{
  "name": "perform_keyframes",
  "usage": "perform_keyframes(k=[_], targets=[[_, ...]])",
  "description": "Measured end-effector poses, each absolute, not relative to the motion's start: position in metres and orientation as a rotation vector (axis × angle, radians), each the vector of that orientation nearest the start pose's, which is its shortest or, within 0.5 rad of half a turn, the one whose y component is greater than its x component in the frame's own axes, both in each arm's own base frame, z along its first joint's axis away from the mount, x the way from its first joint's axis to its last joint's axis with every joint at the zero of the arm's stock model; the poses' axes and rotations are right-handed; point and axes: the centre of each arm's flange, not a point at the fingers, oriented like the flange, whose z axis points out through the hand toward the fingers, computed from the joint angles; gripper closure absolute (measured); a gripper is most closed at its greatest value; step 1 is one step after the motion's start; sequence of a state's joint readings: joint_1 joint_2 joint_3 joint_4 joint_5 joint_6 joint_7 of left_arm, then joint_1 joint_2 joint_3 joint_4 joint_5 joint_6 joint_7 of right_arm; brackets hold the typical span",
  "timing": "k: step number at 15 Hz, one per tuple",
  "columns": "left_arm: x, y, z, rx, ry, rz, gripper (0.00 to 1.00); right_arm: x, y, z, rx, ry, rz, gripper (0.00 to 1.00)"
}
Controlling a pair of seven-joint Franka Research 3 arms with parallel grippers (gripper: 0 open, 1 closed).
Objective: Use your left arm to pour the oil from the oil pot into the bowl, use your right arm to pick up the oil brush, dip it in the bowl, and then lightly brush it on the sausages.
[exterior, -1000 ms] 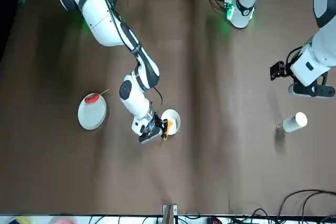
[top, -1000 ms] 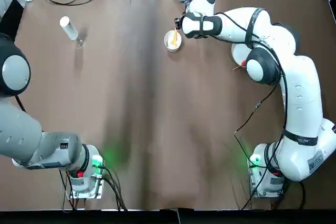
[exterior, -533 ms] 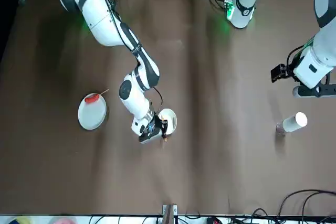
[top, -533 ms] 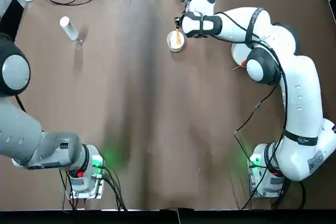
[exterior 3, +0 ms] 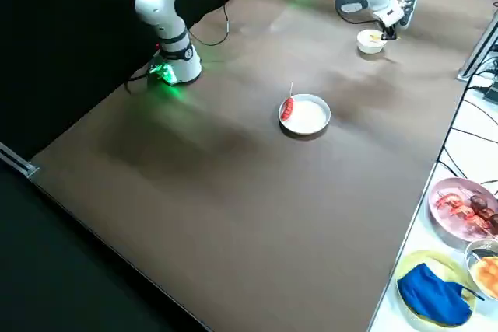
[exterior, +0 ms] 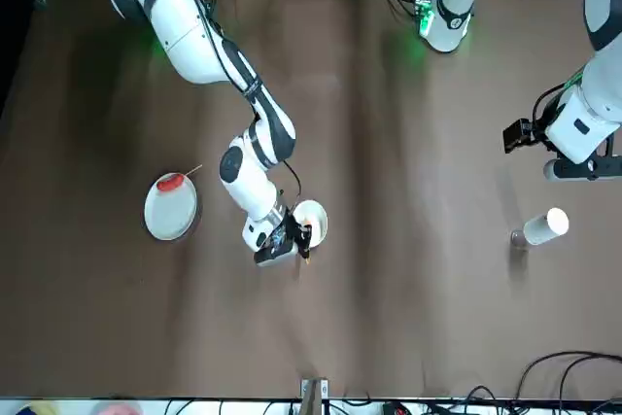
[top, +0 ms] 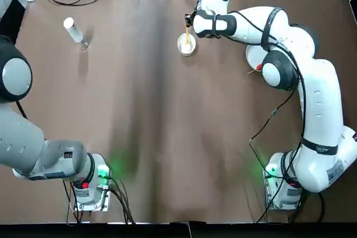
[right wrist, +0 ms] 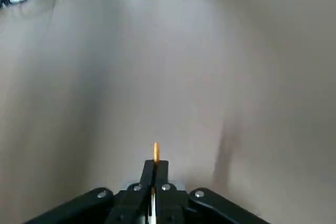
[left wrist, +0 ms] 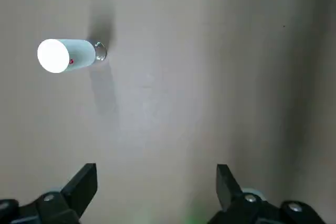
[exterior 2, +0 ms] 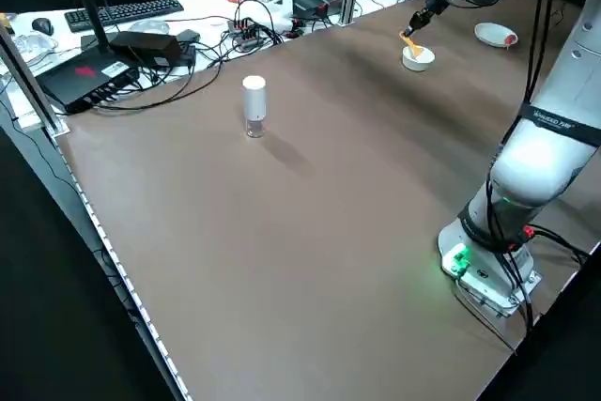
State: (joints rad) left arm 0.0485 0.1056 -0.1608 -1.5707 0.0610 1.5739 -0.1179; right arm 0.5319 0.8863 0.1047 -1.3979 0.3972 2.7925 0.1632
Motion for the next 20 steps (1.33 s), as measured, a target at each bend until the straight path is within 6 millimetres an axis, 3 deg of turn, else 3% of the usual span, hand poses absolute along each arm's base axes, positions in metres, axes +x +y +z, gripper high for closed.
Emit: perform_keyframes(k=[4, 7, 12, 15, 20], targets=[[0.58, -0.054, 0.566, -3.083, -0.003, 0.147, 0.0, 0.65, 0.421, 0.273, -2.584, 0.056, -0.498, 0.96], [0.58, -0.052, 0.566, -3.083, -0.008, 0.146, 0.0, 0.672, 0.386, 0.299, -2.585, 0.13, -0.496, 0.96], [0.58, -0.05, 0.566, -3.083, -0.013, 0.147, 0.0, 0.703, 0.277, 0.306, -2.68, 0.054, -0.161, 0.96], [0.58, -0.049, 0.565, -3.083, -0.014, 0.148, 0.0, 0.703, 0.218, 0.325, -2.578, -0.155, 0.036, 0.96], [0.581, -0.049, 0.564, -3.083, -0.019, 0.15, 0.0, 0.698, 0.077, 0.339, -2.316, -0.468, 0.118, 0.96]])
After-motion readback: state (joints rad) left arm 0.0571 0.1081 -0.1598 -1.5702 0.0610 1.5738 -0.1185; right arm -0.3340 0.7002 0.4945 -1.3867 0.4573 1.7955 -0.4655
